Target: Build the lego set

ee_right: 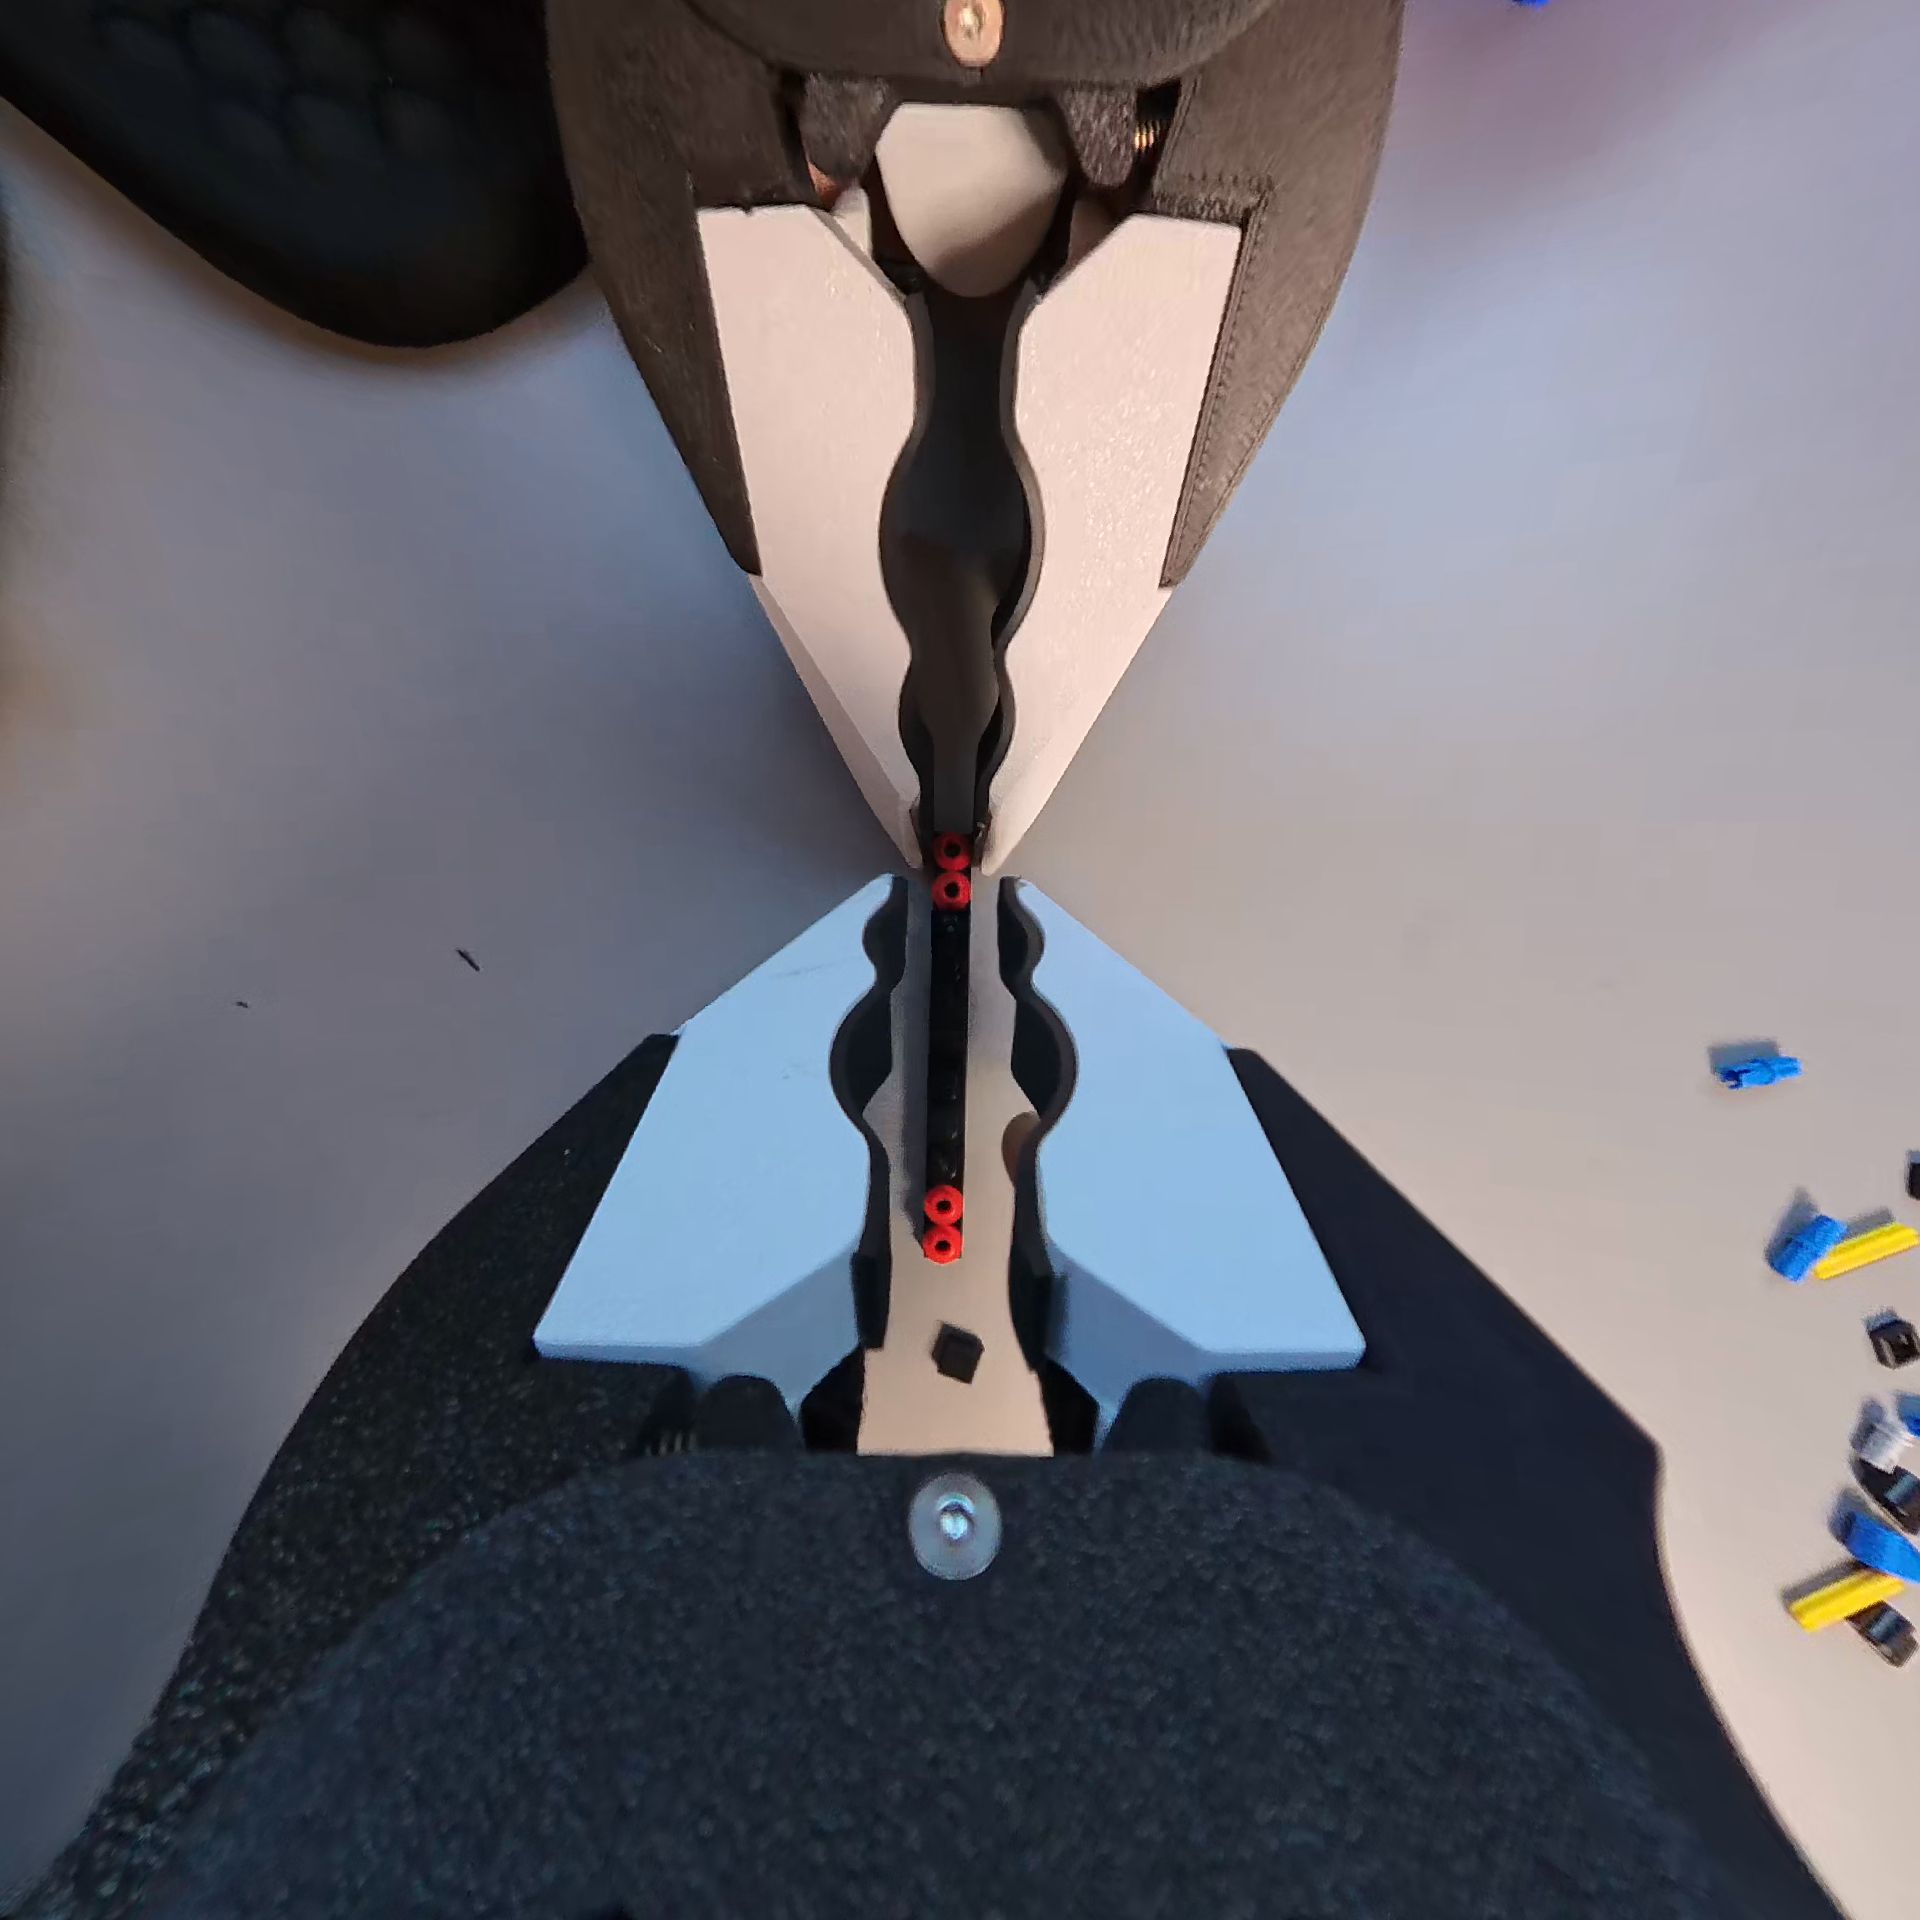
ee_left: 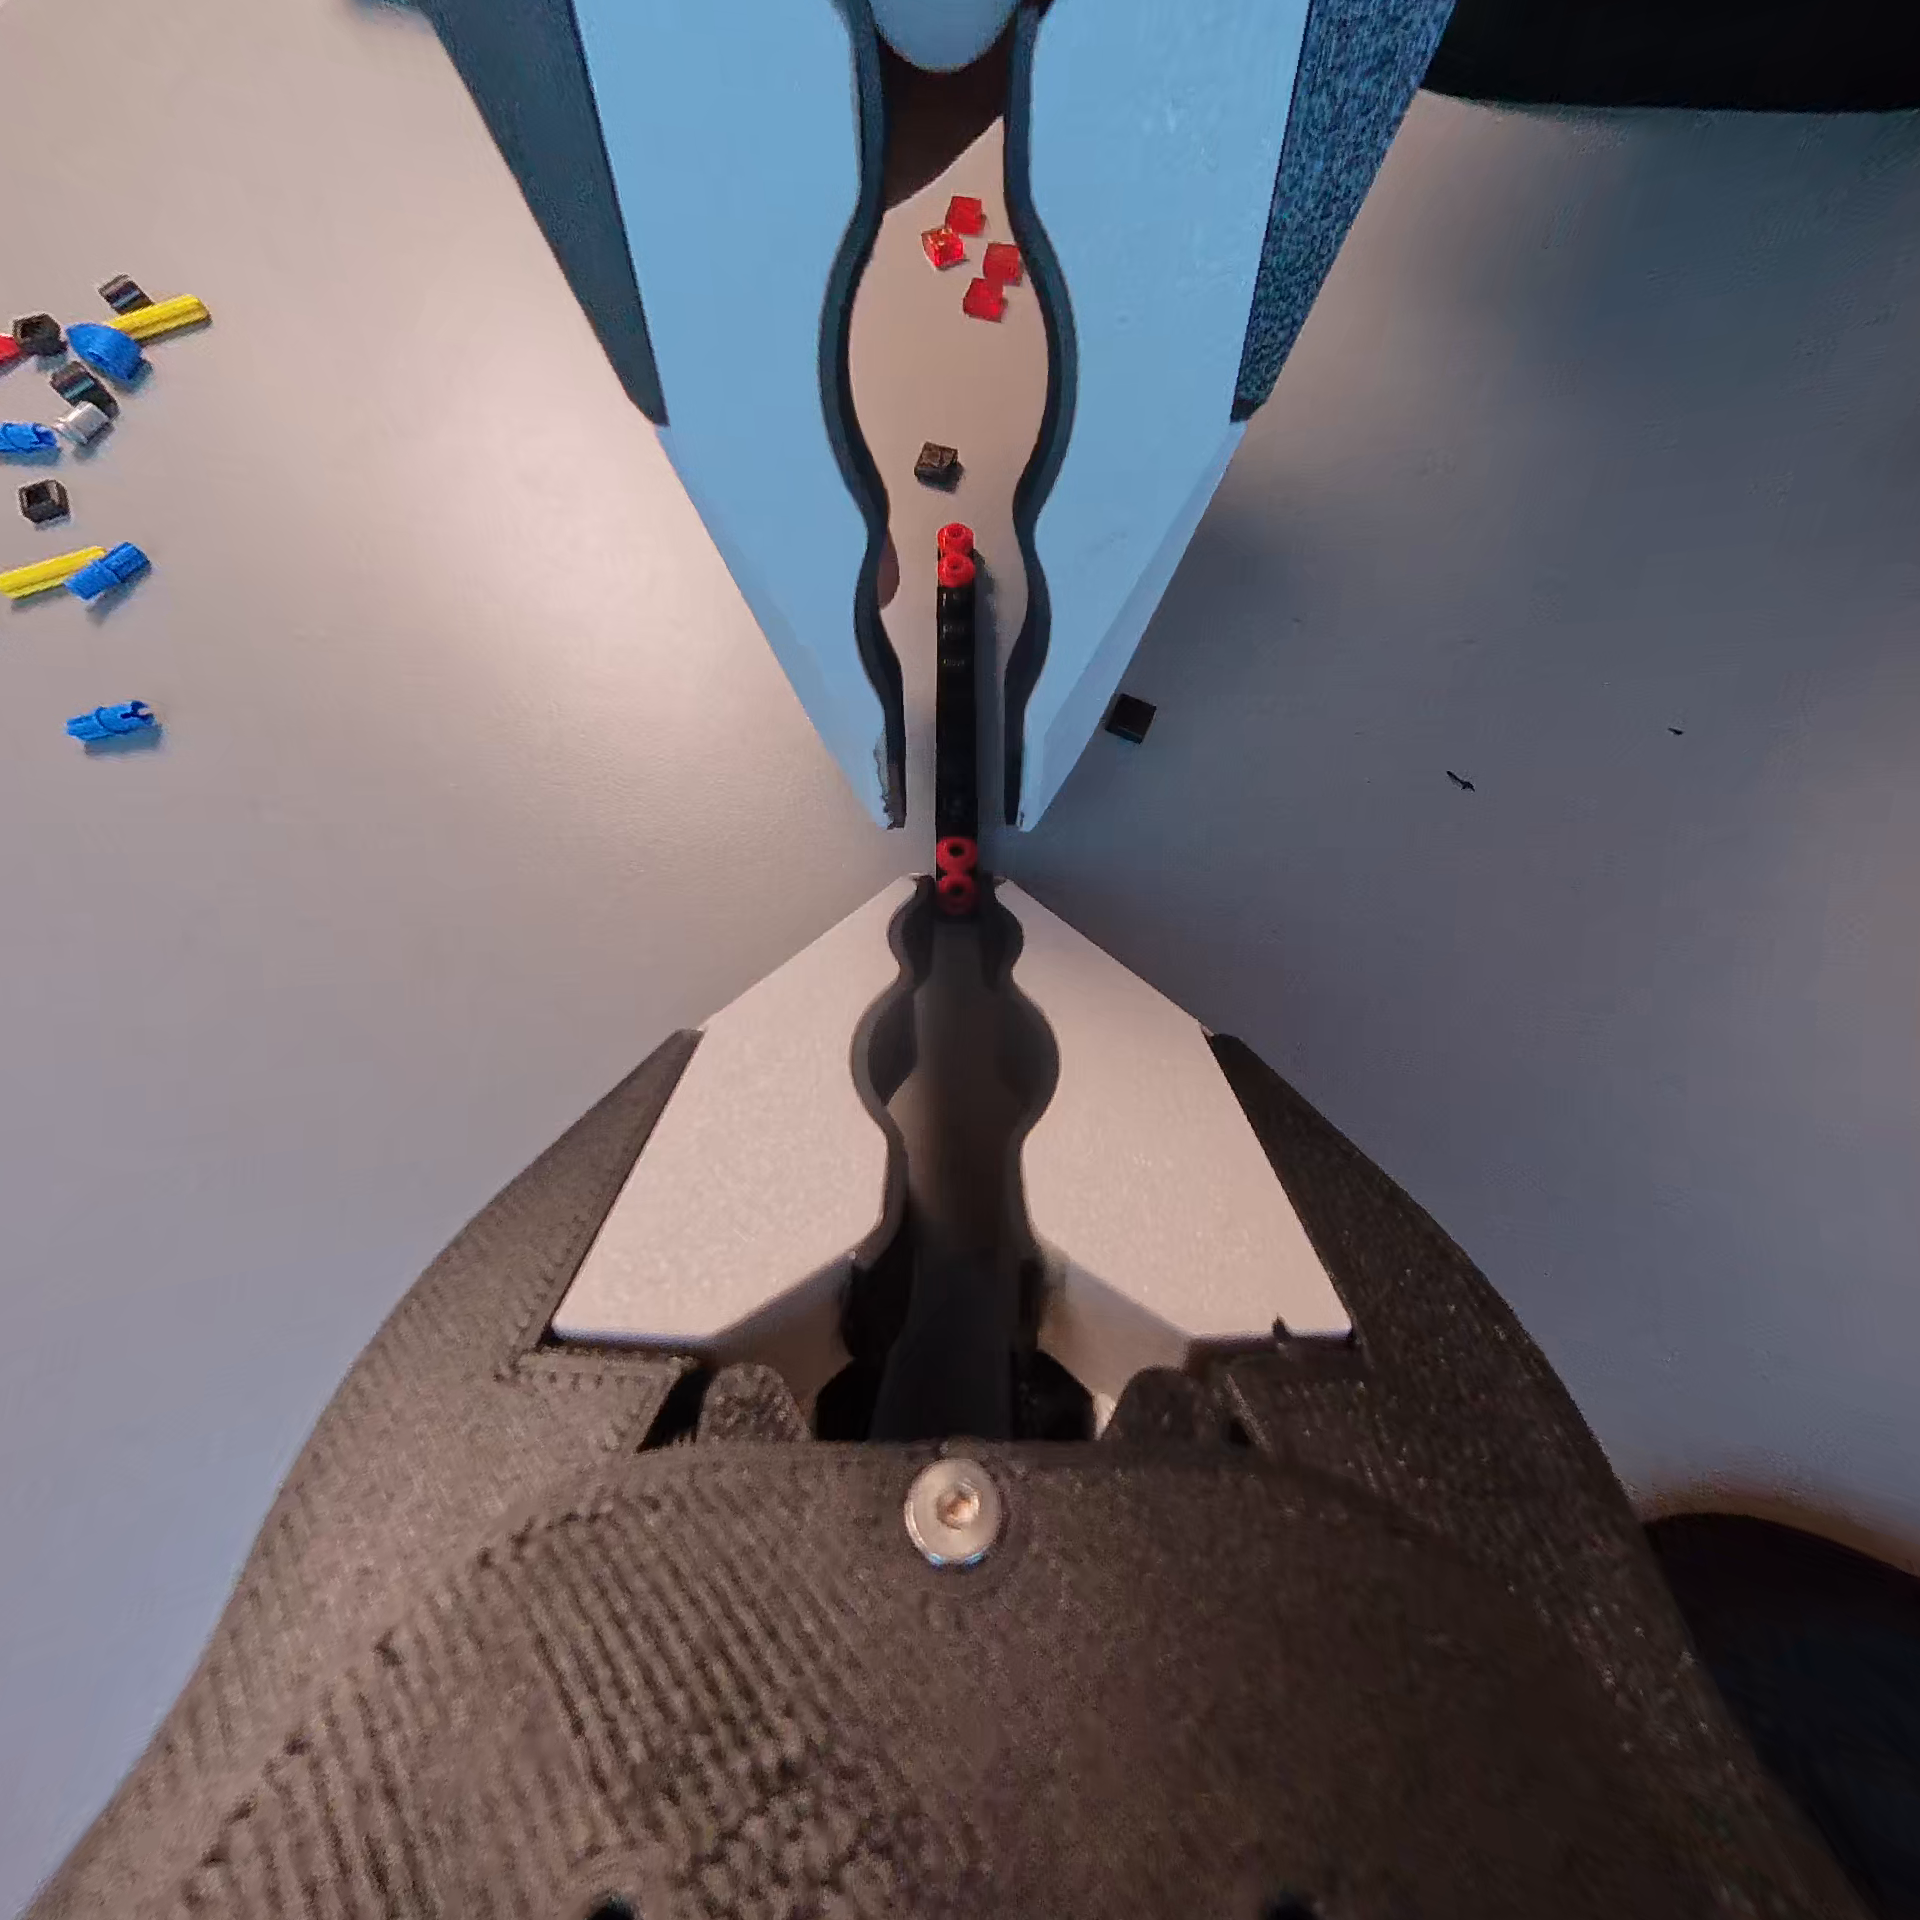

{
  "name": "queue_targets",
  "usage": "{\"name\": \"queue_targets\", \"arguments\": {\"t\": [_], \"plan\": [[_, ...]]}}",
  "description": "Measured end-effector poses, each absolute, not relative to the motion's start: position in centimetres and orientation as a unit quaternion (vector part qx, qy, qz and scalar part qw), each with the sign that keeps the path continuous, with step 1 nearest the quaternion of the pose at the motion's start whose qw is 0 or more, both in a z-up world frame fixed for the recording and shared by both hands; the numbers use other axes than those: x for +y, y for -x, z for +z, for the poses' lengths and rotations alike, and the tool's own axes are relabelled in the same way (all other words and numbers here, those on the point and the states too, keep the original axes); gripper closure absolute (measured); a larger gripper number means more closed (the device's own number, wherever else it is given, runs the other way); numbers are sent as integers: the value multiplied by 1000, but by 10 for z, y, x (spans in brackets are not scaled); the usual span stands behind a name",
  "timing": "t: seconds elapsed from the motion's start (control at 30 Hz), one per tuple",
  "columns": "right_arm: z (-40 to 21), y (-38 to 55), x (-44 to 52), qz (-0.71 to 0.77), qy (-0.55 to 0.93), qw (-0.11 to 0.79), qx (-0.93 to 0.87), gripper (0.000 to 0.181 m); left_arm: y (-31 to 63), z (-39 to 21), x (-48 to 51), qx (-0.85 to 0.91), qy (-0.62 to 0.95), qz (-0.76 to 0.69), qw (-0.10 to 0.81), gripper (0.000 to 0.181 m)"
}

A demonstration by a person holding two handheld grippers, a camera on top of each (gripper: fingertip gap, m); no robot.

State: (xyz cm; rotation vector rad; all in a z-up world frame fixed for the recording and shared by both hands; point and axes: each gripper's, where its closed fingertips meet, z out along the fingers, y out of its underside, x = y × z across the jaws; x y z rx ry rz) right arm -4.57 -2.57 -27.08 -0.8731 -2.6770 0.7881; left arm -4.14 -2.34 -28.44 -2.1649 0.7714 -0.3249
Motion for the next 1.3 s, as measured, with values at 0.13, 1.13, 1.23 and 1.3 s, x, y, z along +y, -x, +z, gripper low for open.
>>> {"name": "queue_targets", "arguments": {"t": [0.13, 1.13, 1.23, 1.3], "plan": [[-265, 46, -27, 284, 287, 134, -905, 166, 41, -284, -23, 305, 855, -128, 399, 175], [-281, 43, -22, 237, 301, 135, -914, 177, 41, -284, -24, 311, 852, -127, 401, 175], [-282, 42, -22, 222, 294, 130, -920, 178, 41, -284, -24, 310, 853, -128, 400, 175], [-282, 43, -22, 213, 291, 131, -924, 178, 41, -284, -24, 308, 853, -129, 400, 175]]}}
